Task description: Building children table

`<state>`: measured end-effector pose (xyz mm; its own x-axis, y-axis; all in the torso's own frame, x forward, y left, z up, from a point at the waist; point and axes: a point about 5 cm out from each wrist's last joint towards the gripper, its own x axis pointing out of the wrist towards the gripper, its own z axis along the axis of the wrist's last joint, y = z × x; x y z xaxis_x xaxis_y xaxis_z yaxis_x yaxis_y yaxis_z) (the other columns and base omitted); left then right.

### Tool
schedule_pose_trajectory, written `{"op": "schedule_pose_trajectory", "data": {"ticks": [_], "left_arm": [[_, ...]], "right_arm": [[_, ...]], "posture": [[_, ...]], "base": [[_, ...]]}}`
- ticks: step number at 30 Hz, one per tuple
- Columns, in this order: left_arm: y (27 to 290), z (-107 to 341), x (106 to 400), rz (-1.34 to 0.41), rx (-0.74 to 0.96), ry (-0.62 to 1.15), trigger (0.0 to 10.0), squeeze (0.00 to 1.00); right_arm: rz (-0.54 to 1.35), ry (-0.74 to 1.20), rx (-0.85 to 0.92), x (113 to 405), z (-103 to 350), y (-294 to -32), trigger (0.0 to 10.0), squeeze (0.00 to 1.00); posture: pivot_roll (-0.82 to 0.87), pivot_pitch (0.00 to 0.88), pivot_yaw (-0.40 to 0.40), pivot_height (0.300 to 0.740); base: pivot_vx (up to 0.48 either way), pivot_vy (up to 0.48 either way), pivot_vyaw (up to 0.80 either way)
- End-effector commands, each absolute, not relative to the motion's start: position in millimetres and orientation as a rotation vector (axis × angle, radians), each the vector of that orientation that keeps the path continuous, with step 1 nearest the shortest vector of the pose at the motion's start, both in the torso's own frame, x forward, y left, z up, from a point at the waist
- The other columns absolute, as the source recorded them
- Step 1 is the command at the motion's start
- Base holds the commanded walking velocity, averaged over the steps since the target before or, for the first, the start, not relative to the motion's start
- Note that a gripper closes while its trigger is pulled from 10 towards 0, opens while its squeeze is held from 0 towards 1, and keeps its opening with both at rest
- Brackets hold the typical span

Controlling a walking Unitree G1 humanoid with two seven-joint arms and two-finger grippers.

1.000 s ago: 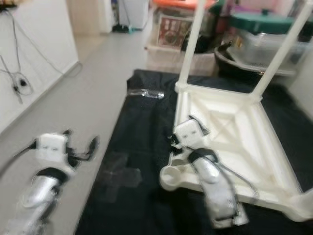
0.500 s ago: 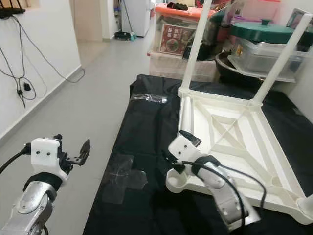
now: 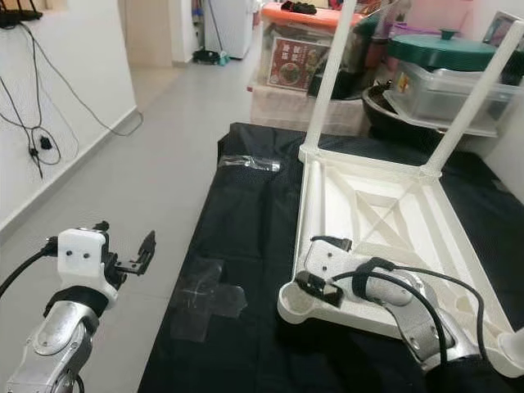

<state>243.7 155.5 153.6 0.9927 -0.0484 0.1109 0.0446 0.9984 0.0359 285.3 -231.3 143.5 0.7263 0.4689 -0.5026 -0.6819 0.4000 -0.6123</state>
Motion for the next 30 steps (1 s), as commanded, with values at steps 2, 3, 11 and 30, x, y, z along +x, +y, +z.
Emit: {"op": "schedule_pose_trajectory", "data": {"ticks": [2, 3, 11, 30], "left_arm": [[151.9, 152.9, 244.5, -0.053, 0.037, -0.116, 10.0, 0.0], [151.8, 152.8, 244.5, -0.053, 0.037, -0.116, 10.0, 0.0], [152.8, 154.2, 243.8, -0.045, 0.04, -0.121, 10.0, 0.0], [152.8, 153.8, 246.4, -0.036, 0.061, -0.121, 10.0, 0.0]], "right_arm": [[0.74, 0.291, -0.918, 287.6, 138.2, -233.8, 10.0, 0.0], [0.743, 0.293, -0.92, 288.1, 137.8, -234.4, 10.0, 0.0], [0.539, 0.315, -0.938, 305.1, 140.3, -244.3, 10.0, 0.0], [0.168, 0.117, -0.723, 306.4, 137.7, -229.8, 0.0, 0.0]], "posture": [[0.06, 0.0, -0.104, 0.74], [0.06, 0.0, -0.104, 0.74], [0.06, 0.0, -0.107, 0.74], [0.06, 0.0, -0.102, 0.74]], "base": [[0.0, 0.0, 0.0], [0.0, 0.0, 0.0], [0.0, 0.0, 0.0], [0.0, 0.0, 0.0]]}}
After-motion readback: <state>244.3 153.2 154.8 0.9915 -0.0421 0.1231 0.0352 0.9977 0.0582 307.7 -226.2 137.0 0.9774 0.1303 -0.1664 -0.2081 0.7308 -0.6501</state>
